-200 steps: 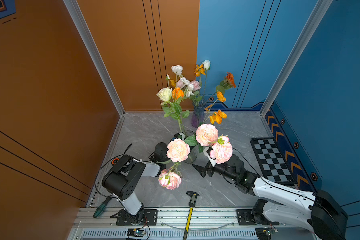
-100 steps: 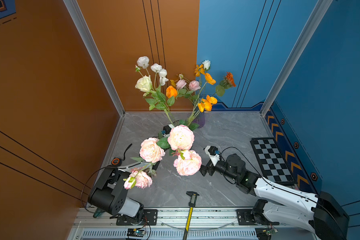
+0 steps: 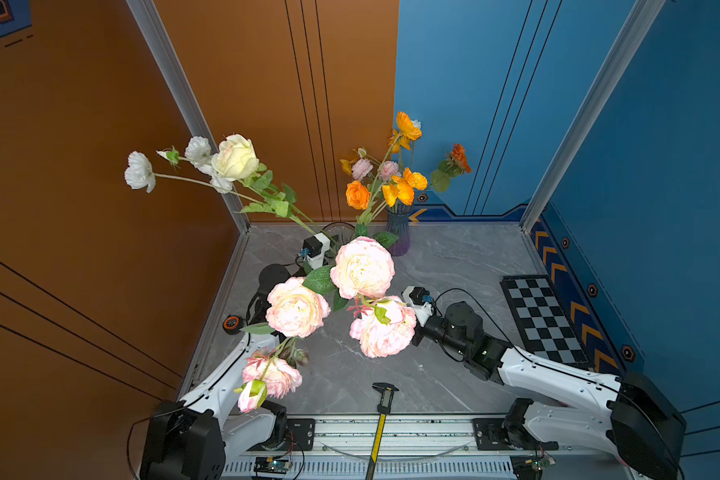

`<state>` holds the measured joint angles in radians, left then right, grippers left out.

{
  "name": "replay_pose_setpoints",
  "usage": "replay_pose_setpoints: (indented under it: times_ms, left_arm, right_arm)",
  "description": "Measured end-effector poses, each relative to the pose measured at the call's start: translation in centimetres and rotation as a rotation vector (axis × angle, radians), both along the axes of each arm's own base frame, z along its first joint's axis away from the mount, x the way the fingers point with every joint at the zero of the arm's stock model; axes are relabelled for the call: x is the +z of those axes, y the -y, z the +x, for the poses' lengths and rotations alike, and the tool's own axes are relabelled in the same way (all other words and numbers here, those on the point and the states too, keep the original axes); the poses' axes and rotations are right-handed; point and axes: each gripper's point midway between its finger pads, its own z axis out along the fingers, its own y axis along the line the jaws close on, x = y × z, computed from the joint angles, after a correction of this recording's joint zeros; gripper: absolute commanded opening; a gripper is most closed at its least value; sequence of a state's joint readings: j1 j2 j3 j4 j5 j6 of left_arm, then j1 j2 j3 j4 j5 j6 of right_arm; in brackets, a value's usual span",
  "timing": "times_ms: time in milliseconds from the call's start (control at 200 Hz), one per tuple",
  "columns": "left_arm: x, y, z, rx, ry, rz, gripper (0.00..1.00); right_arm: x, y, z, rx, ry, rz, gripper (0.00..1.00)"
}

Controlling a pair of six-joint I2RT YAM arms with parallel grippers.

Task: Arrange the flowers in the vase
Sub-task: 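Lift the clear vase and carry it toward the far wall with the left gripper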

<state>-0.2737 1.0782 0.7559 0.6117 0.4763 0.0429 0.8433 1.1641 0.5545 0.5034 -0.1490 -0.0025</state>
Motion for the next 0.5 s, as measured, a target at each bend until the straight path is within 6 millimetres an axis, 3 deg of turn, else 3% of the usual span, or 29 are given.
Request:
replay_pose_setpoints:
  times_ms: [170,496]
  left_arm:
    - [1.9,-3.0,1.2,0.143,-0.026,0.03,0.26]
    - [0.2,-9.1,6.6,0.379,-0.2,0.013,0.25]
  right_arm:
    - [0.5,-0.4,0.1,0.013,0.006,0.01,1.0]
    - [1.0,-0.7,-0.1,0.031,0.01,0.019,1.0]
